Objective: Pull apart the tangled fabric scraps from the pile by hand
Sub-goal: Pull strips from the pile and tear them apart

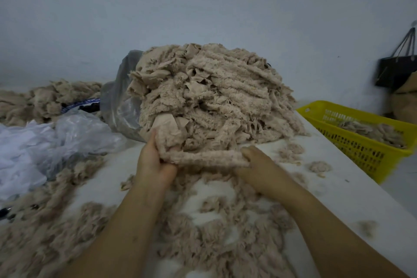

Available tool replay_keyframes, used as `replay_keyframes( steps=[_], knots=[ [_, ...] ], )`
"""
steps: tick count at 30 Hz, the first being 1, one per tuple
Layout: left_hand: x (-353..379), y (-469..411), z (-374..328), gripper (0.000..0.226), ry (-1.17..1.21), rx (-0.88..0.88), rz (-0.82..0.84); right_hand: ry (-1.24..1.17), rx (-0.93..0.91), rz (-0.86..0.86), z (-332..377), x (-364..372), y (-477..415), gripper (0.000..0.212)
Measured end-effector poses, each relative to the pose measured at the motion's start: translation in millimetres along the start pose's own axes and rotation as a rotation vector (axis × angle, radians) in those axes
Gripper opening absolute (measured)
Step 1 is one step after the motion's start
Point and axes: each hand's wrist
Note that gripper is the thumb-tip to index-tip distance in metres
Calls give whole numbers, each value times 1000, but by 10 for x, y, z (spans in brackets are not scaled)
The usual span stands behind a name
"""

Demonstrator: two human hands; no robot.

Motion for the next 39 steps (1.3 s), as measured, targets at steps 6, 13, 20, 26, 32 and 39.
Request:
replay_keyframes(
  steps=[6, 13, 20, 26, 32, 39],
  knots=[
    [78, 192, 251, 27, -1328, 360, 610, -680, 94, 48, 85, -80, 36, 33],
    [59, 126, 233, 50, -1001, 226, 259, -1150, 8, 203, 108, -183, 67, 30],
    [157, 252, 431, 51, -597, 46, 471, -730, -126, 129, 265, 51, 208, 32],
    [170, 356, 560, 36, -1010, 189, 621, -324, 53, -120, 91, 57, 46, 21],
    [203, 76, 501, 35, -1419, 349, 515, -1843, -18, -143, -112, -497, -53, 41],
    [290, -139, 733, 37, -1969, 306, 540, -1181, 195, -9, -7, -35, -74, 37]
  ],
)
Point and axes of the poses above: each hand's wrist, its own y-axis away from the middle knuckle, its own x-axis out of the palm, z = x × y, and after that the axes turned 14 degrees about x, right-handed
